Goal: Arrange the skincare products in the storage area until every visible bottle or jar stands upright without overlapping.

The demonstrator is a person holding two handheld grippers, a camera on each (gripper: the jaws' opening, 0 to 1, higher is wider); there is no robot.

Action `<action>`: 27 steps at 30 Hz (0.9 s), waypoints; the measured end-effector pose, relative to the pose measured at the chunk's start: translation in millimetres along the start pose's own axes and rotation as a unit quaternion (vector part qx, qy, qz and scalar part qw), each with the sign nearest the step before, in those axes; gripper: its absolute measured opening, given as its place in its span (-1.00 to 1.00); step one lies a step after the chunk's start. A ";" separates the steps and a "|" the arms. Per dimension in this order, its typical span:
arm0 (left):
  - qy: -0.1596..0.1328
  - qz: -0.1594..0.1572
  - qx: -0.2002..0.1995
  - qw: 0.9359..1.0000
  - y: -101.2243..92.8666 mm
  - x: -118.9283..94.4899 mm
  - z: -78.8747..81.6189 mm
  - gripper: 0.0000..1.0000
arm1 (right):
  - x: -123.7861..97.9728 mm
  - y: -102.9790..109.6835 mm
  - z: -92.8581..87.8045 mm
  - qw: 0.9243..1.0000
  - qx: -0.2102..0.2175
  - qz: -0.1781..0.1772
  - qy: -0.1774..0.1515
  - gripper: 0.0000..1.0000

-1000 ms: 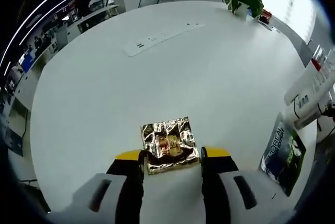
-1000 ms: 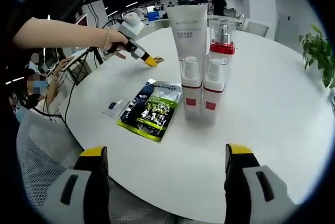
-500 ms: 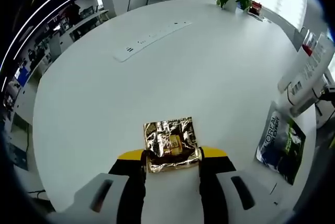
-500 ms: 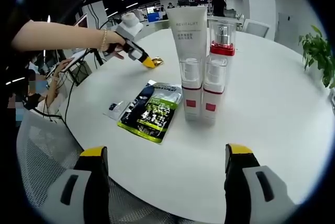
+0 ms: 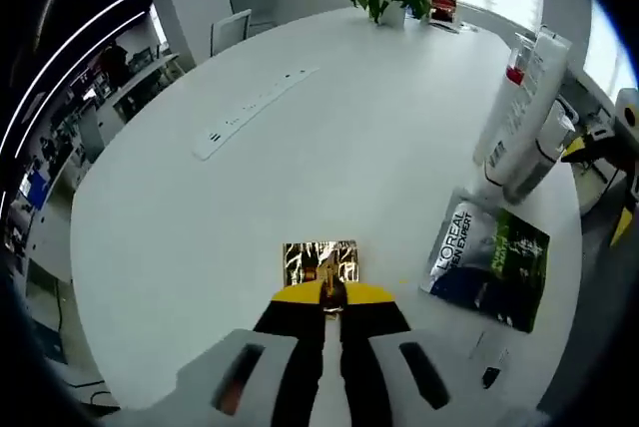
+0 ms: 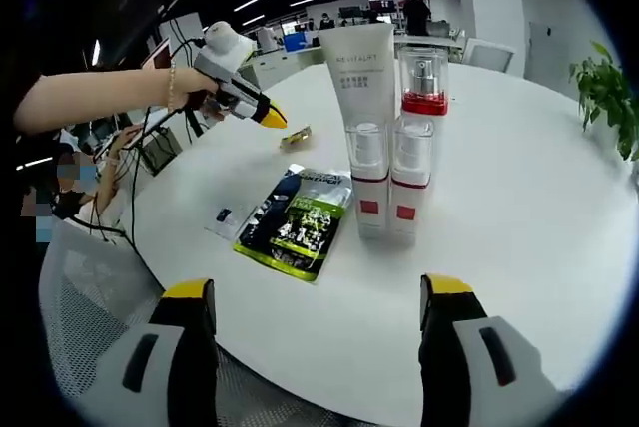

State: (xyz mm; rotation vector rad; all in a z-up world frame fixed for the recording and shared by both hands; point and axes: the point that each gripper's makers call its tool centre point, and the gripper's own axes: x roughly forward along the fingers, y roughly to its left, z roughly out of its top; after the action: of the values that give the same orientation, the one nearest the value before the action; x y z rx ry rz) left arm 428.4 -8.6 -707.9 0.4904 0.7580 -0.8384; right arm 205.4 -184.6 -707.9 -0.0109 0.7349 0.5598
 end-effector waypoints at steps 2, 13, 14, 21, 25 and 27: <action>0.003 0.000 0.006 1.000 -5.2 -11.3 2.3 -0.59 | 0.3 0.9 0.2 1.000 -0.002 0.002 -0.001 0.65; 0.026 0.007 0.024 0.999 -3.2 -7.6 -11.6 -0.48 | 1.1 3.3 -0.1 1.000 -0.009 0.007 -0.001 0.67; 0.027 0.007 0.024 0.999 -2.0 -6.9 -12.6 -0.44 | 1.5 3.2 0.1 1.000 -0.009 0.006 -0.002 0.67; 0.036 0.003 0.021 0.999 3.4 -0.4 -18.5 -0.31 | 2.0 2.3 -0.8 1.000 -0.006 0.006 0.000 0.67; 0.040 -0.001 0.020 0.999 3.9 2.6 -22.4 -0.25 | 1.9 2.9 -1.1 1.000 -0.004 0.006 0.002 0.67; 0.042 -0.002 0.019 0.999 3.6 4.7 -22.7 -0.22 | 2.0 2.9 -1.6 1.000 -0.005 0.005 0.004 0.67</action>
State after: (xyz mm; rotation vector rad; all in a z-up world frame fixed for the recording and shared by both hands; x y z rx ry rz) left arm 424.2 6.2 -725.7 0.5610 0.8223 -0.8420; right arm 204.2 -181.5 -709.8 -0.0181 0.7409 0.5737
